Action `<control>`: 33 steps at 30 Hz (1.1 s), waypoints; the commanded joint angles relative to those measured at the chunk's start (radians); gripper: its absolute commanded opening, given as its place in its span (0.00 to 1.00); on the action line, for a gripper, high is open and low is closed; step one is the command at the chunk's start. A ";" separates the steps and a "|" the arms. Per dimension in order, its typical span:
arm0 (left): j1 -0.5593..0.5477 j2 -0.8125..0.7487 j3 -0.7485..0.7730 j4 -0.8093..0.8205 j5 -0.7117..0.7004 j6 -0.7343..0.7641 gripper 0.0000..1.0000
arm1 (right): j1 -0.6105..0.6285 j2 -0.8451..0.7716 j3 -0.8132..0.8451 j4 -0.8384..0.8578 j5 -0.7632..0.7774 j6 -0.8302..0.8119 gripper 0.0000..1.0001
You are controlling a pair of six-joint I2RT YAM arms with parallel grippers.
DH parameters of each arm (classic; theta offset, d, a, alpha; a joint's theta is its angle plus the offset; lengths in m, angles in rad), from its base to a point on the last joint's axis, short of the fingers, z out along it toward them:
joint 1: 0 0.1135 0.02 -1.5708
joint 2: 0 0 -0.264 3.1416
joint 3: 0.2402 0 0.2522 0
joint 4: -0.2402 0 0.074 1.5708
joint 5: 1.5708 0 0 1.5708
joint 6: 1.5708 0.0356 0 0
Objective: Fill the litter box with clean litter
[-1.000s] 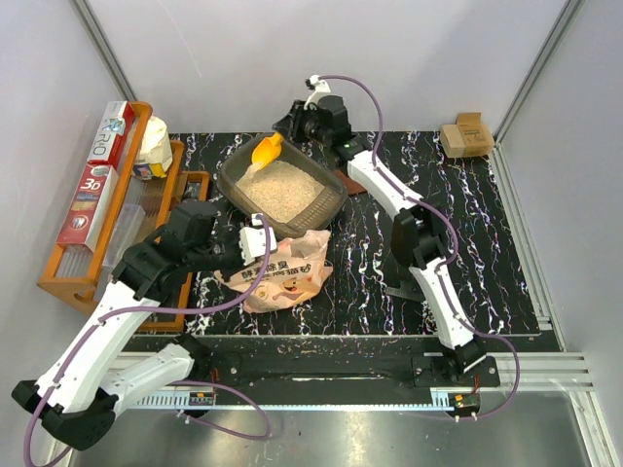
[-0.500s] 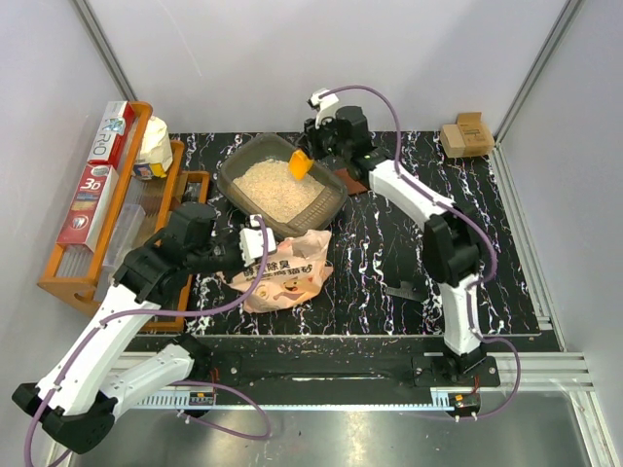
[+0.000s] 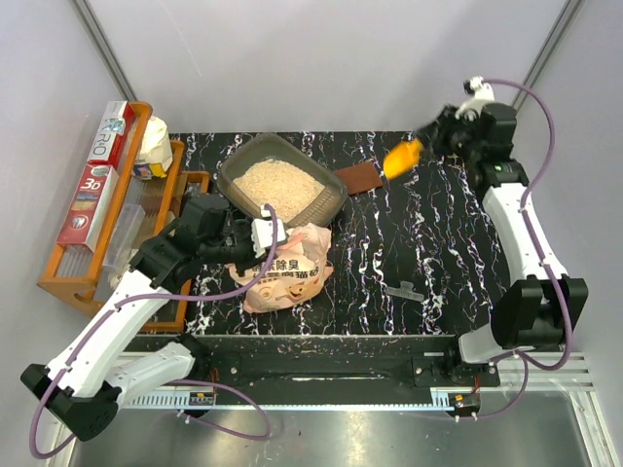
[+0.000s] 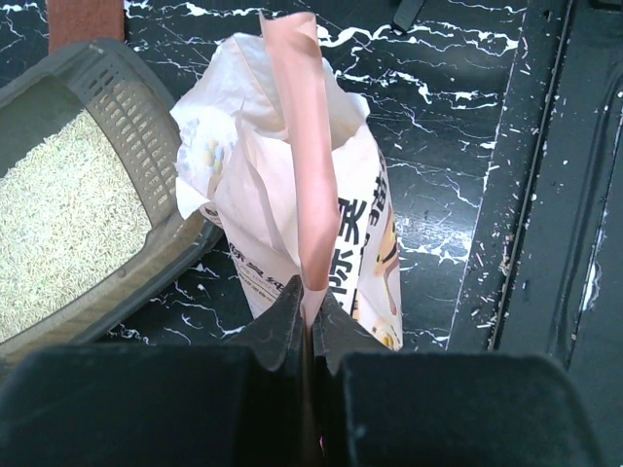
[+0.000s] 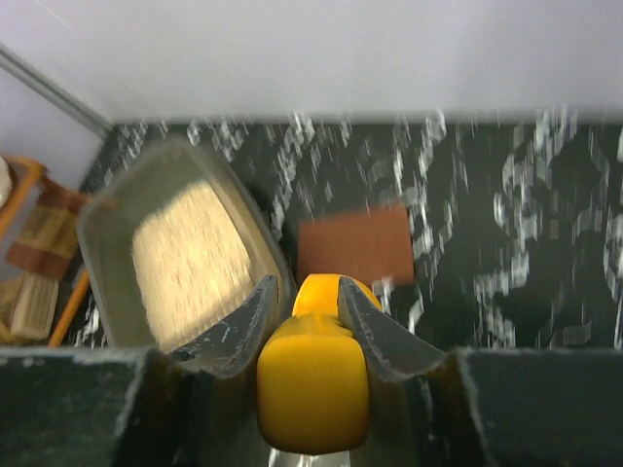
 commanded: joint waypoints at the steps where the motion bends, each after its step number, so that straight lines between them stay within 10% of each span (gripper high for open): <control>1: -0.015 0.011 0.027 0.147 0.078 0.026 0.00 | -0.102 -0.034 -0.133 -0.236 -0.260 0.047 0.10; 7: -0.021 0.011 0.002 0.238 0.088 -0.020 0.00 | -0.157 -0.041 -0.277 -0.278 -0.530 0.034 0.00; 22: -0.020 0.012 -0.035 0.238 0.073 -0.032 0.00 | -0.159 0.196 -0.383 -0.145 -0.582 -0.051 0.02; 33: -0.020 0.035 -0.010 0.227 0.072 -0.024 0.00 | -0.243 0.275 -0.369 -0.155 -0.382 -0.090 0.44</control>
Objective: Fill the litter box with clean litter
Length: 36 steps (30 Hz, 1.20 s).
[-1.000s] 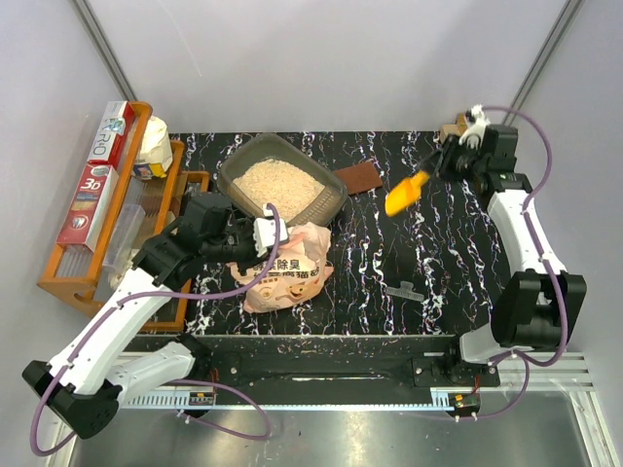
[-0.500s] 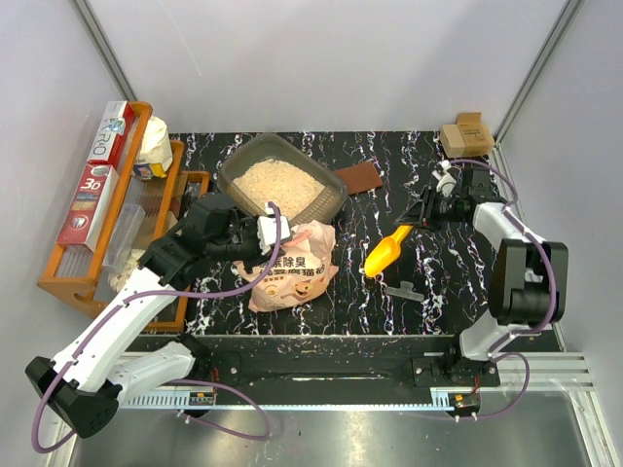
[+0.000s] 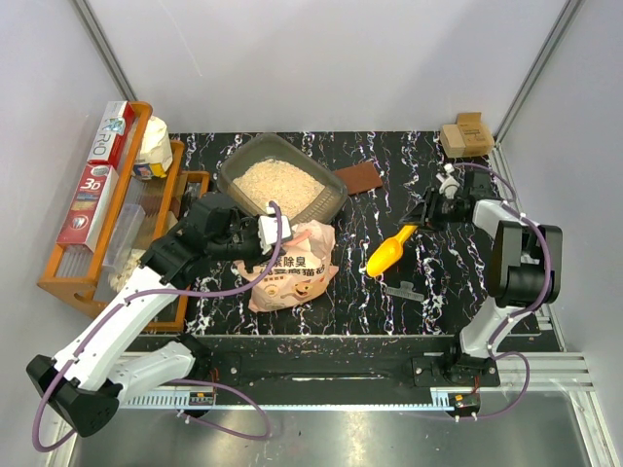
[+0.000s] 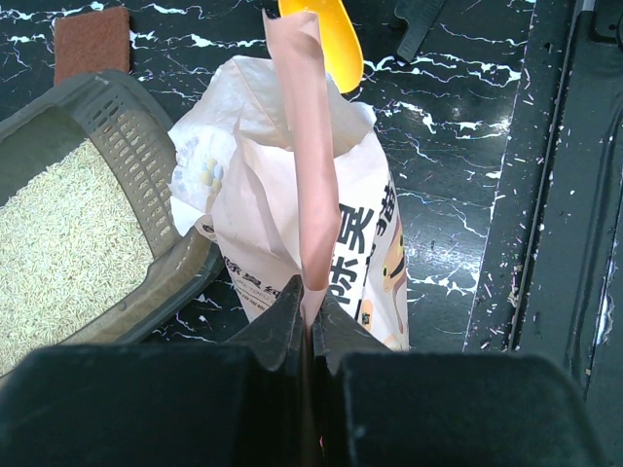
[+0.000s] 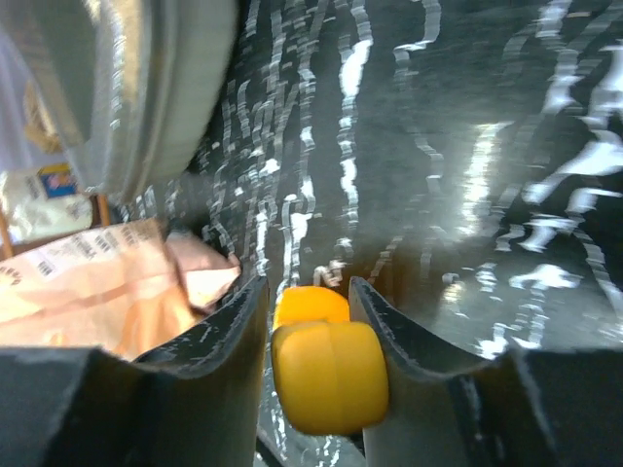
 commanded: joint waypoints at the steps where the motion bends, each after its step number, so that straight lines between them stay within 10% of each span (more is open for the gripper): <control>1: -0.008 0.005 0.038 0.091 0.051 0.007 0.00 | -0.070 0.018 0.037 0.017 0.127 -0.055 0.48; 8: -0.008 0.004 0.028 0.102 0.064 -0.001 0.00 | -0.173 0.041 0.089 -0.041 0.183 -0.136 0.78; 17: -0.008 0.010 0.054 0.129 0.089 -0.044 0.00 | -0.191 -0.106 0.155 -0.122 0.660 -0.221 0.81; 27: -0.042 0.087 0.144 0.163 0.132 -0.104 0.00 | 0.053 -0.418 0.216 -0.269 0.206 -0.172 0.71; 36: -0.128 0.211 0.256 0.152 0.101 -0.082 0.00 | 0.284 -0.472 0.241 -0.357 0.238 -0.015 0.65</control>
